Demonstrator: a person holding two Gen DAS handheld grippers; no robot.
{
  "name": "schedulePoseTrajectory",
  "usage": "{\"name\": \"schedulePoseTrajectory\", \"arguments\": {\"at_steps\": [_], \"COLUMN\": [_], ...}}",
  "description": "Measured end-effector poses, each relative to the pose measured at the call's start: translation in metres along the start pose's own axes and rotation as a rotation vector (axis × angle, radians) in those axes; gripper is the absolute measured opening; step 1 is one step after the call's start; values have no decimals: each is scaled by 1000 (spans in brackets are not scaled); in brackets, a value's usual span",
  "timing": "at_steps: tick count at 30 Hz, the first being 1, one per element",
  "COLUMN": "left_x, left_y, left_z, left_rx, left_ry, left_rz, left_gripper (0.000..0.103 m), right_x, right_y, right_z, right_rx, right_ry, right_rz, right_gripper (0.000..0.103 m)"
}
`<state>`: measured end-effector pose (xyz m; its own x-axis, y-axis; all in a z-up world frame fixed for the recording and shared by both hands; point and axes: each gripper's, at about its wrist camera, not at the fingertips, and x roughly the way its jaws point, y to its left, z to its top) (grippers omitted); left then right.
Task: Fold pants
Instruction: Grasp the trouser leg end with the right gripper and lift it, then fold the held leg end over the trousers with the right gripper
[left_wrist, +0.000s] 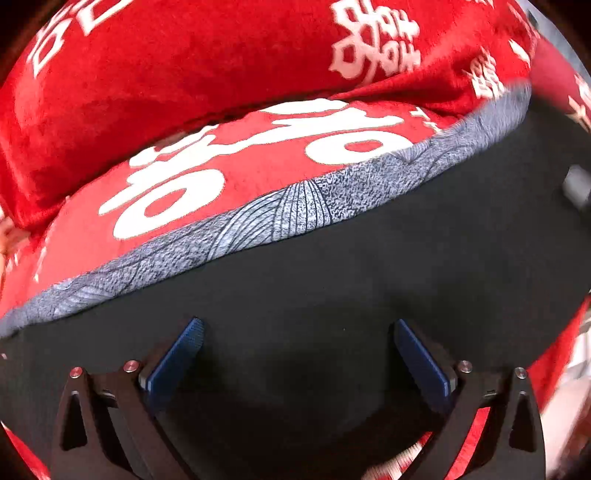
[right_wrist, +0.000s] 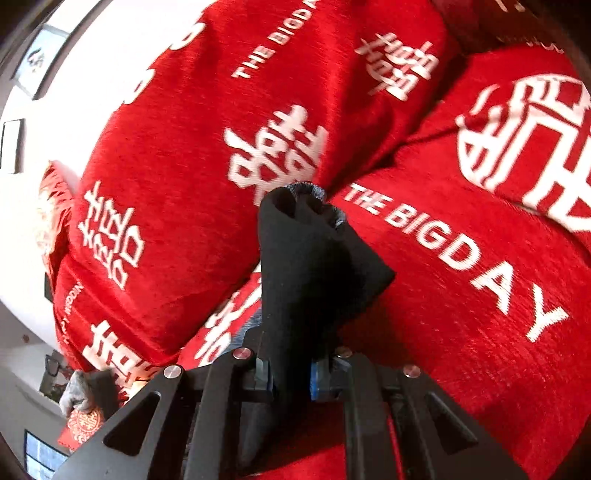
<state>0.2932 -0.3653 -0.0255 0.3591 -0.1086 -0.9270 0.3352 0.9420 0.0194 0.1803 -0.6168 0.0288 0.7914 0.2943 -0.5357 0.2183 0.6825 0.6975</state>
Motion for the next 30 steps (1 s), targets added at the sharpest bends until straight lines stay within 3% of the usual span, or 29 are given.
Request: {"name": "schedulePoseTrajectory", "arguments": {"at_steps": [2,6,9,13,17,24,26,30], "left_x": [-2,-7,-24,-53,-78,-99,-100,-104], "left_y": [-5,15,34,73,129,225,245,271], "left_z": [0,0,-11,-31,-54,-98,-113,-136], "left_rx": [42,-20,-41,-64,-151,-298,-347,-407], "left_ry": [-27,21,-13,-70,-84,-87,-69,-60], "left_rz": [16,-62,-62,-34,-26,87,98,114], "left_gripper": [103,103,103,103,103,103,103,103], "right_x": [-3,-7,-11,-9,1,65,89,122], "right_y": [16,56,87,126,162,218,228,244], "right_z": [-1,-4,-10,-27,-53,-139,-169,-233], "right_rx": [-44,-142,-238,-342,-438,-608,-654,-828], "right_ry": [-5,-5,2,30,72,240,306,378], "right_rz": [1,-7,-22,-43,-57,-120,-153,-317], "right_gripper": [14,14,14,14,14,16,21,31]}}
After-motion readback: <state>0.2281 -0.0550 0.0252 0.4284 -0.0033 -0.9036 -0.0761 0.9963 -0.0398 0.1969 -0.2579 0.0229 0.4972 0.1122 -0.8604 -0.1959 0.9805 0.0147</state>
